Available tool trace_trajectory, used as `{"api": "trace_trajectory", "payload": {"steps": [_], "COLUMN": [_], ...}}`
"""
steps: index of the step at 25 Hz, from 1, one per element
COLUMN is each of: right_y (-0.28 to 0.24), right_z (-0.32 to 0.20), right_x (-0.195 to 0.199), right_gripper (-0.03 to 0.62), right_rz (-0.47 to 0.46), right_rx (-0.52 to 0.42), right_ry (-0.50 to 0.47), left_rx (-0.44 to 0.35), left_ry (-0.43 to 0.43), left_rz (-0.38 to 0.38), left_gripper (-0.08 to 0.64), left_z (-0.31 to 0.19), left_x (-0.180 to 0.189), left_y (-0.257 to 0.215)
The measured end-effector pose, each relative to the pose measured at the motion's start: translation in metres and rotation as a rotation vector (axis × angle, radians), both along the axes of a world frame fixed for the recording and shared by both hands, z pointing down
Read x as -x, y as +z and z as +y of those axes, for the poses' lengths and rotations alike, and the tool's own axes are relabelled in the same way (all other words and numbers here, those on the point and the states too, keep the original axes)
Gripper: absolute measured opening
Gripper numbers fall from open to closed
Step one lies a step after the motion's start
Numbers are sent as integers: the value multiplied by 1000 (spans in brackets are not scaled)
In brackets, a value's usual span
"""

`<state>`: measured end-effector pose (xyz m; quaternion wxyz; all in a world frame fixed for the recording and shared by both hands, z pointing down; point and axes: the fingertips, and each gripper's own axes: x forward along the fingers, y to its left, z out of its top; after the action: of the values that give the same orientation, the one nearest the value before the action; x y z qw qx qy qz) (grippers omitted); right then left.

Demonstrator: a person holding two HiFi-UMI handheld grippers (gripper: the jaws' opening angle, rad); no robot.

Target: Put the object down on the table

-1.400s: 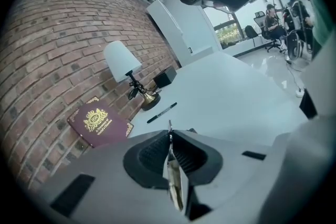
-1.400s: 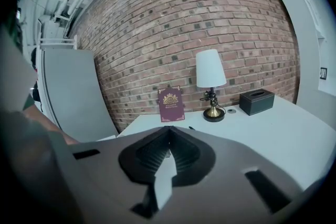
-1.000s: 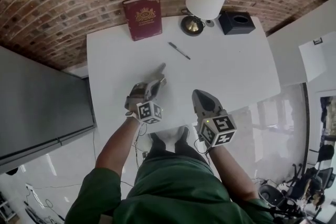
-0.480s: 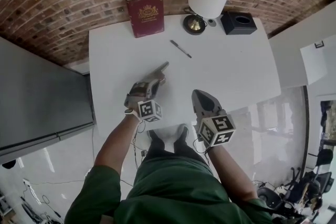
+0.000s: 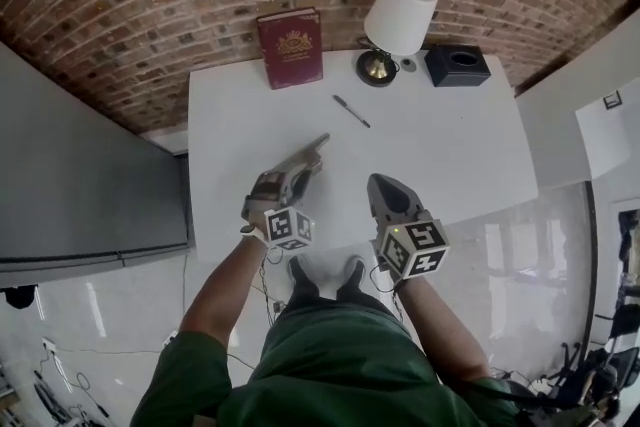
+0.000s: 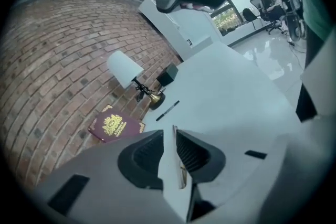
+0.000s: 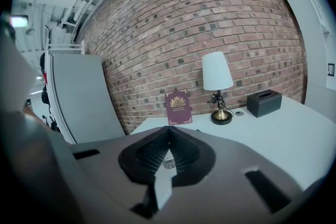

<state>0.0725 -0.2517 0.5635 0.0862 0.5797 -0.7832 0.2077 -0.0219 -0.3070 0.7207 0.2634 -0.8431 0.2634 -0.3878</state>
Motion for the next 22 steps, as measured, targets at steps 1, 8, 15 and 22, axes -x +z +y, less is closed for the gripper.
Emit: {"api": "trace_trajectory", "payload": {"steps": [1,8,15,22], "right_y": [-6,-54,-87,-128], "right_z": [-2,-13,-20,-18], "right_x": [1,12,14,21], "right_gripper": [3,3,3,3], "right_rz": [-3,-14,-52,-46], "right_rx": [-15,-120,-189,-292], "right_ry": [-7,-58,-92,-127], "left_rx": [-22,-103,147,161], "left_ry": [-11,-145,-347,-379], "left_rz": [19,245,521,742], "left_gripper": [64,54,53,37], "left_z": [-4,-15,-15,8], "left_x": [0,0,9,2], "left_y": [-17,-144,-205,-272]}}
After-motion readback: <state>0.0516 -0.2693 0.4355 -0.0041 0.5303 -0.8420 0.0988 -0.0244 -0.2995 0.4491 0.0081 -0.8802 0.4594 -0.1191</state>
